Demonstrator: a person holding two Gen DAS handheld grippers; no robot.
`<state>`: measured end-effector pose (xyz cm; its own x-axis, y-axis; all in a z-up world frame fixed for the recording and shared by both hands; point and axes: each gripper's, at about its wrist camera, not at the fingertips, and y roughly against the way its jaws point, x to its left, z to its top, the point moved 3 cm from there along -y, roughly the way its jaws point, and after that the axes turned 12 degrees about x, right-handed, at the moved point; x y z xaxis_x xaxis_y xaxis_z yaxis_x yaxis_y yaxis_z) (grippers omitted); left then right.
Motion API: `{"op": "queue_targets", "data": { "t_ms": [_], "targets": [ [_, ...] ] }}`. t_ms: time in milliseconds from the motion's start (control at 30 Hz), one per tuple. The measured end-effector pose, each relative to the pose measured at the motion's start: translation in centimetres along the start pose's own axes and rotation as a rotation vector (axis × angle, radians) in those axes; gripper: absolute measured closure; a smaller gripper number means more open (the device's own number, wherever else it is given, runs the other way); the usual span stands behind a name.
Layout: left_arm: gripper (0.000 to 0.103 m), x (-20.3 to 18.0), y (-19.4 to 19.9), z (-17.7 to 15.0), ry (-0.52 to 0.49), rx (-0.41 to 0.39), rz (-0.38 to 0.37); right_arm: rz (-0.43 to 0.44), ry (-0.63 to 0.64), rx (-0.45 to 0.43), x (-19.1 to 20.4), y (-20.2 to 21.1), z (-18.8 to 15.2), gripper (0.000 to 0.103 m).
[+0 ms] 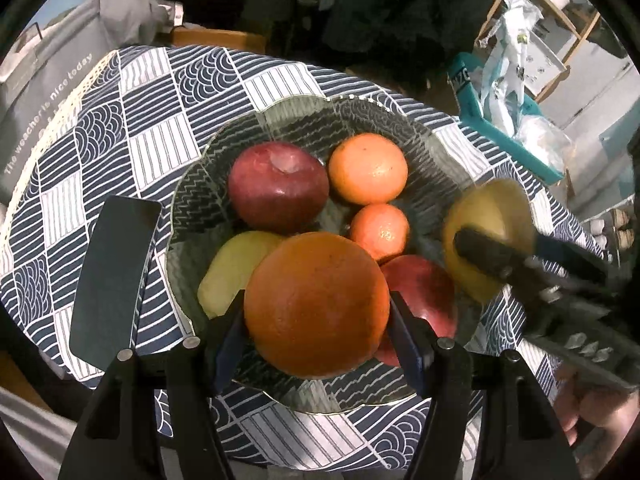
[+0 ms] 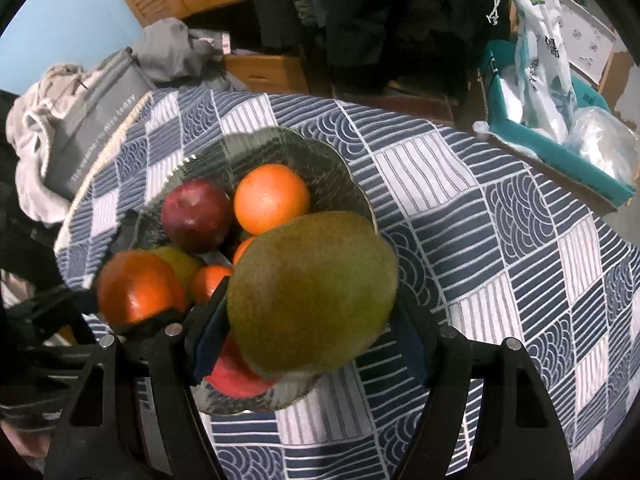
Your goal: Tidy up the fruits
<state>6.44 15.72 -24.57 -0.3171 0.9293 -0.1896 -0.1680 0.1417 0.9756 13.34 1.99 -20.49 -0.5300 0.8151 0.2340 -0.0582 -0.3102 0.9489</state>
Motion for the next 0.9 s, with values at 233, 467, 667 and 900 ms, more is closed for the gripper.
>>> {"op": "queue_targets", "data": {
  "t_ms": [233, 467, 667, 900],
  "targets": [
    [0.024, -1.6, 2.4, -0.3, -0.080, -0.100, 0.062, 0.006, 0.007, -0.062, 0.6, 2.5, 0.7, 0.025],
    [0.024, -2.3, 4.5, -0.7, -0.093, -0.137, 0.046, -0.026, -0.005, -0.120, 0.3, 5.2, 0.4, 0.025],
    [0.024, -2.6, 7.2, -1.2, -0.085, -0.195, 0.019, -0.044, -0.044, -0.182, -0.6, 8.3, -0.2, 0.025],
    [0.024, -3.0, 10.3, -1.7, -0.084, -0.262, 0.002, -0.103, -0.050, -0.257, -0.8, 12.4, -1.6, 0.023]
  ]
}}
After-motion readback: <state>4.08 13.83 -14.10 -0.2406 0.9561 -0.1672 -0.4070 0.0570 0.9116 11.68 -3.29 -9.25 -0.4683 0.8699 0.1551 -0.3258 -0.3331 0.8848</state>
